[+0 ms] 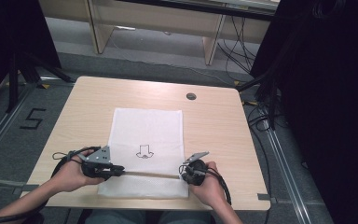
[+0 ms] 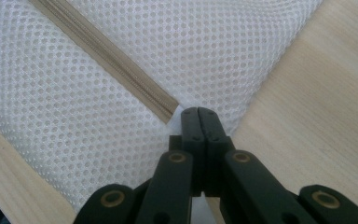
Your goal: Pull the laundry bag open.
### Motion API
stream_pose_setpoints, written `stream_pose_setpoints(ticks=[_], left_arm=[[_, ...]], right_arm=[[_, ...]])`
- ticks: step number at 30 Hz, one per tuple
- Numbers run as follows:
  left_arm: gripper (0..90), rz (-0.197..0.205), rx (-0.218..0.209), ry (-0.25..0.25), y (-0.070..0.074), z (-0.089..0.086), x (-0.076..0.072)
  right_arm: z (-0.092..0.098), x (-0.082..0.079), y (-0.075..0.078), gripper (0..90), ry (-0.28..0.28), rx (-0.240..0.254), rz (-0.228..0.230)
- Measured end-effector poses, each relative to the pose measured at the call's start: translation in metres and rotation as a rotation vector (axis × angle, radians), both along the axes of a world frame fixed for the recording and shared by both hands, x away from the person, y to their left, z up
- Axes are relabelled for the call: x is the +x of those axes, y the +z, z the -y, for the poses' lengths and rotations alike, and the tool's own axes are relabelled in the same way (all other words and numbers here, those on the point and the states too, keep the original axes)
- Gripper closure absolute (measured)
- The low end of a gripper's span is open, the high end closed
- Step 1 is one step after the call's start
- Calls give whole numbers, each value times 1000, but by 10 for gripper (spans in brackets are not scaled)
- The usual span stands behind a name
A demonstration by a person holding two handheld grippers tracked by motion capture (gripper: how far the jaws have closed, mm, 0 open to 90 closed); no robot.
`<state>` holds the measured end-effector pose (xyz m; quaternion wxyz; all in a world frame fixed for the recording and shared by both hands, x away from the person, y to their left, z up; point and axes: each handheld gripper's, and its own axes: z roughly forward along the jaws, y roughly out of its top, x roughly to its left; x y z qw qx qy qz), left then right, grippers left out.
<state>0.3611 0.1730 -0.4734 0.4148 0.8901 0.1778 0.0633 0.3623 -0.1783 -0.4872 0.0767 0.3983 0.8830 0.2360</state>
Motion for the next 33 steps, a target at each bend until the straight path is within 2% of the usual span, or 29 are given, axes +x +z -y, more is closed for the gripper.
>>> stream_pose_setpoints(ticks=[1, 2, 3, 5, 6, 8, 10, 12, 13, 18, 22, 30, 33], left_arm=[[820, 0, 6, 0, 0, 0, 0], [820, 8, 13, -6, 0, -1, 0], [821, 0, 4, -5, 0, -2, 1], [821, 7, 22, -6, 0, -3, 0], [820, -2, 5, -7, -1, -3, 0], [821, 0, 14, -3, -1, -5, 0], [821, -4, 3, -1, -1, -5, 0], [821, -8, 3, 1, -1, -7, 0], [820, 0, 14, 5, -1, -8, 0], [820, -27, -13, 25, -5, -17, -2], [820, -28, -13, 27, -5, -18, -3], [821, -20, 21, 47, -5, -27, -2], [821, -25, 13, 57, -5, -31, -3]], right_arm=[[1, 1, -1, 900, 12, 0, 14], [1, 1, -1, 900, 11, 0, 14], [1, 1, -1, 900, 11, 1, 14], [1, 1, -1, 900, 10, 1, 15], [0, 1, 0, 900, 8, 0, 10], [1, 1, -1, 900, 11, 1, 14], [1, 1, -1, 900, 11, 0, 14], [0, 0, 0, 900, -6, 2, -5], [0, 0, 0, 900, 0, 0, 2], [0, 0, 0, 900, -1, -2, 3], [-1, 0, 0, 900, -2, -1, 5], [0, 0, 0, 900, 10, -6, 18], [0, 0, -1, 900, 7, -5, 18]])
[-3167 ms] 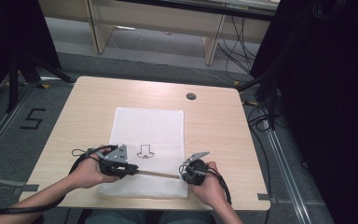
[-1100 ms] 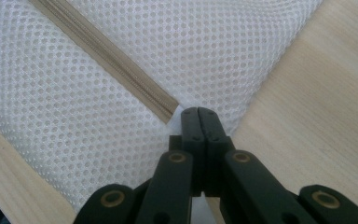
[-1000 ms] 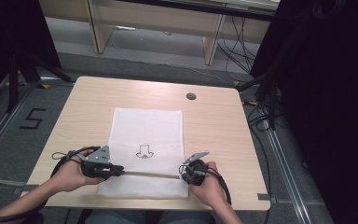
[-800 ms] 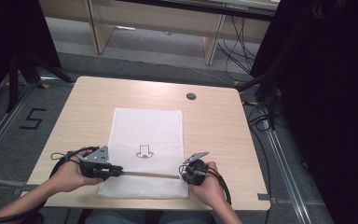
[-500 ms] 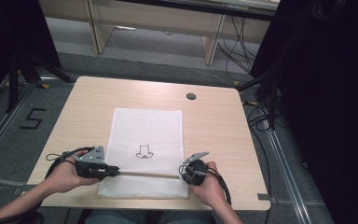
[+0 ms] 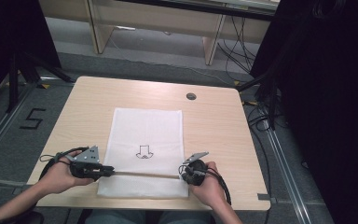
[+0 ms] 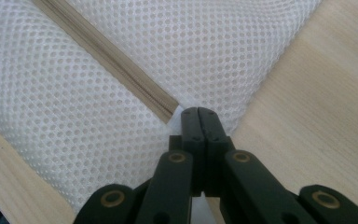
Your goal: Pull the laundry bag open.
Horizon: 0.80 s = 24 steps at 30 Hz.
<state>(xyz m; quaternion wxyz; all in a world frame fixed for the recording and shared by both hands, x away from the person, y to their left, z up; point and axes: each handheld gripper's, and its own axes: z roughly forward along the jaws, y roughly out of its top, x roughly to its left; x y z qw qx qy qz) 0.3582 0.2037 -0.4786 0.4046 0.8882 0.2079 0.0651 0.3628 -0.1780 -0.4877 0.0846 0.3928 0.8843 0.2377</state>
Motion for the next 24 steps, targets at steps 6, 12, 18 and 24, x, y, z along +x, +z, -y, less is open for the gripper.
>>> stream_pose_setpoints(ticks=[6, 12, 18, 24], left_arm=[[821, 7, -7, -11, 0, -1, -1], [821, -4, -4, 11, 1, -8, 0], [821, -1, 2, 24, 1, -15, -1], [820, -3, -6, 32, 2, -23, -1]], right_arm=[[0, 0, 0, 900, 1, 0, 1], [0, -1, 0, 900, -10, 3, -13], [0, 0, 0, 900, 1, 1, 0], [0, 0, 0, 900, 1, 0, 0]])
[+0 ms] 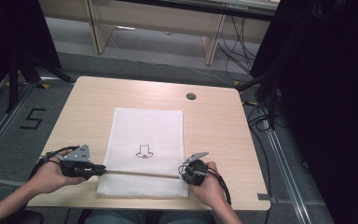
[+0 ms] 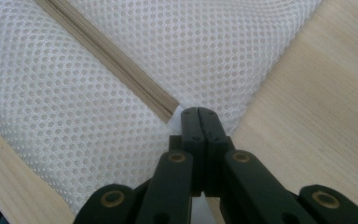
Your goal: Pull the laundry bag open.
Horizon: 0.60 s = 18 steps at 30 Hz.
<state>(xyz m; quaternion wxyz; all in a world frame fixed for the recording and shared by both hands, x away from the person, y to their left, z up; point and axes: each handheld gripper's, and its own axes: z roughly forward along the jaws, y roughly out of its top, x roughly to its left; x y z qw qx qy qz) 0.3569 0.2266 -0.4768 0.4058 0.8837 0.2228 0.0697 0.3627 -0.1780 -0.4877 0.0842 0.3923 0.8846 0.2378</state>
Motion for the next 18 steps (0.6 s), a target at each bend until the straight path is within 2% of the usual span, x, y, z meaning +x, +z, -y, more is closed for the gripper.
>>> stream_pose_setpoints(ticks=[1, 3, 16, 17, 18], left_arm=[[820, -17, -6, 10, 0, 0, -1], [821, -8, 10, 9, 0, -2, -1], [821, -24, -6, -7, -2, -3, -2], [820, -23, 11, -11, -1, -4, -2], [821, -9, 35, 2, -2, -9, -2]], right_arm=[[0, 0, 0, 900, 0, 0, 0], [0, 0, 0, 900, -7, 1, -5], [-1, -1, 0, 900, -10, -6, -4], [-1, -1, 0, 900, -7, -6, -7], [0, 0, -1, 900, 11, -13, 13]])
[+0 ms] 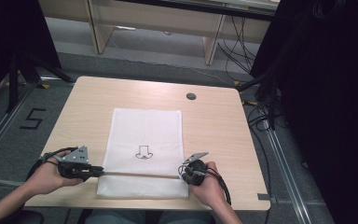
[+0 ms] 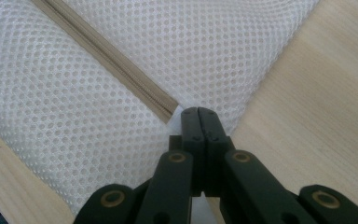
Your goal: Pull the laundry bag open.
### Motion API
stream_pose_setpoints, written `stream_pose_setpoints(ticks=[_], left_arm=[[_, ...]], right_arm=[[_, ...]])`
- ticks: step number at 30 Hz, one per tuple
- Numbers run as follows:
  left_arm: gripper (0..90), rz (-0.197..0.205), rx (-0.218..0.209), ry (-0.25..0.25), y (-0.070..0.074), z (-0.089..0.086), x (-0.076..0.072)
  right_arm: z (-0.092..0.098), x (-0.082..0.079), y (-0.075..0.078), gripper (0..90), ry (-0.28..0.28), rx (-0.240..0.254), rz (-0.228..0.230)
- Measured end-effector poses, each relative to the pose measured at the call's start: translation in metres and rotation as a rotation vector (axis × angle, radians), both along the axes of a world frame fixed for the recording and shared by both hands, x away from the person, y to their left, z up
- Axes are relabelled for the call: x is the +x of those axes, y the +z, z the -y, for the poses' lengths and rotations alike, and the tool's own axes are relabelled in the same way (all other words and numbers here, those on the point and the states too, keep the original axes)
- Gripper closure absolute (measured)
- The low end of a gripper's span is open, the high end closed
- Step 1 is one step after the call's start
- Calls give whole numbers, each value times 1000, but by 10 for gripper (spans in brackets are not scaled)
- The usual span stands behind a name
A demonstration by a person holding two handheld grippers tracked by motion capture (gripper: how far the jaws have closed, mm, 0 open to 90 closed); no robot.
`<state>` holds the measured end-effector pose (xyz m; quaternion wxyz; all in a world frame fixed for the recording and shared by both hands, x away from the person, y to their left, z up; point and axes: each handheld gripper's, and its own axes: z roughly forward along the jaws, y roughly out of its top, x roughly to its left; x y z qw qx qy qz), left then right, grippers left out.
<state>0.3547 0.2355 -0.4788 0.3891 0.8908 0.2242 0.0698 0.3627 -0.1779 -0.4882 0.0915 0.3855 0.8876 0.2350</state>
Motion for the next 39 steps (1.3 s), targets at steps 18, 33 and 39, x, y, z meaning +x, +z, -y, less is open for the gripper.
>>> stream_pose_setpoints(ticks=[18, 33, 39], left_arm=[[818, -45, -11, 38, -14, -23, -3], [468, 125, -162, 193, 4, -23, -3], [409, 131, -183, 200, 5, -17, -3]], right_arm=[[0, -1, 1, 900, -15, 16, -17], [-1, -6, 10, 690, -21, 60, 34], [-7, -11, 15, 648, 4, 84, 76]])
